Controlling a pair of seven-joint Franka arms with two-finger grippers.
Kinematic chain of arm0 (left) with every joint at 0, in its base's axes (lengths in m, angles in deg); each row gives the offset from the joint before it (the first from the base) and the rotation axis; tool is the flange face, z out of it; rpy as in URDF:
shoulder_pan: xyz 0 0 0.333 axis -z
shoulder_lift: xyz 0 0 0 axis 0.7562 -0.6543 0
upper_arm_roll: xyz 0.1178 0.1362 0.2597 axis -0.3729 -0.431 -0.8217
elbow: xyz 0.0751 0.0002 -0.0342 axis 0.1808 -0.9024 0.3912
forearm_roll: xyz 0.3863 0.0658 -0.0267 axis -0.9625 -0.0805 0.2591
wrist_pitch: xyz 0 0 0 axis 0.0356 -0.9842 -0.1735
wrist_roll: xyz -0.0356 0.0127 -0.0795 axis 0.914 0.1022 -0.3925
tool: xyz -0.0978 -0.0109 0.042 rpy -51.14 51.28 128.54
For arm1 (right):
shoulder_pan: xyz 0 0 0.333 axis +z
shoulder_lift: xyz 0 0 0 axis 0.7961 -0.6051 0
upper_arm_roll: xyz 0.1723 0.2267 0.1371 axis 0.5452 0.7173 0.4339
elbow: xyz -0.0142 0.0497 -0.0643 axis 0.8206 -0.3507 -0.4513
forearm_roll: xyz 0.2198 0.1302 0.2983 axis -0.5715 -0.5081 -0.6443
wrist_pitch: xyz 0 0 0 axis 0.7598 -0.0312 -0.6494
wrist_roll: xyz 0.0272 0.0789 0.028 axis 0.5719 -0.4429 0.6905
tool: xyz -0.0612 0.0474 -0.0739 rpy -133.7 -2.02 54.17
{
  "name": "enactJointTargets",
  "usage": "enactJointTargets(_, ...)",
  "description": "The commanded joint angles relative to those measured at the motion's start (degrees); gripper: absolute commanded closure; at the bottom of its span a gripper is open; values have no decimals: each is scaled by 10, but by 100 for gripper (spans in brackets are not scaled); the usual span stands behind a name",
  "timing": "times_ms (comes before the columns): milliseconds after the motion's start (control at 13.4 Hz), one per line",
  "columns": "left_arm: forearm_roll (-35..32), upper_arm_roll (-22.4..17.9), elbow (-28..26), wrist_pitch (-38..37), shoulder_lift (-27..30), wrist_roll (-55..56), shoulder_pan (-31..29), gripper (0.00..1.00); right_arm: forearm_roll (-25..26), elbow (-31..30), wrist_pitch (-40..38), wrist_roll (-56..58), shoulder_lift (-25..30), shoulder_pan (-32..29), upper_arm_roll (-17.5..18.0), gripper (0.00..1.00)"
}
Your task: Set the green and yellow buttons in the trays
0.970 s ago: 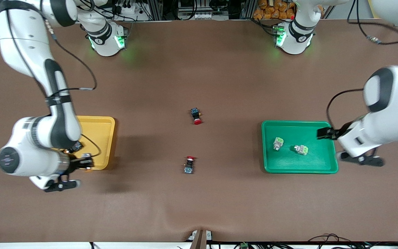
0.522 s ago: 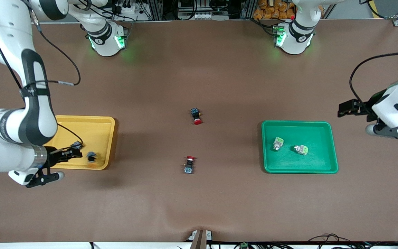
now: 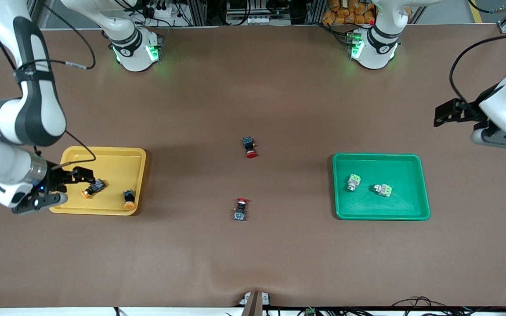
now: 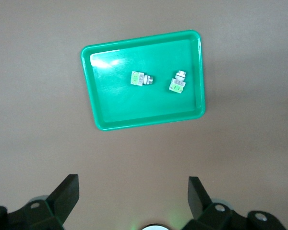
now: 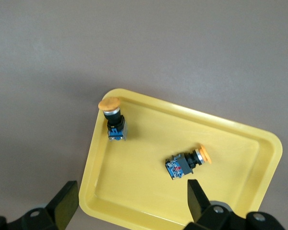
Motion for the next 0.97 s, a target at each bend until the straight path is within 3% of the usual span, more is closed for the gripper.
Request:
enactJointTargets(0,-7,-25,-13,-27,35,-4,14,0,7,-119,35,1,103,-3,3,0)
enactJointTargets(299,-7,-37,-17,-44,56,-4,25,0,14,-86,-60,-17,137,-4,-2,0)
enactJointTargets(522,-7,-37,-81,-41,116,-5,24,0,54,-1,-193,-108,143,3,5,0)
enactJointTargets(672,-7,-44,-82,-38,118,-6,21,0,59,63,-275,-149,143,14,4,0)
enactJointTargets(896,-7,-49,-79,-30,115,-6,21,0,55,120,-326,-154,143,11,1,0)
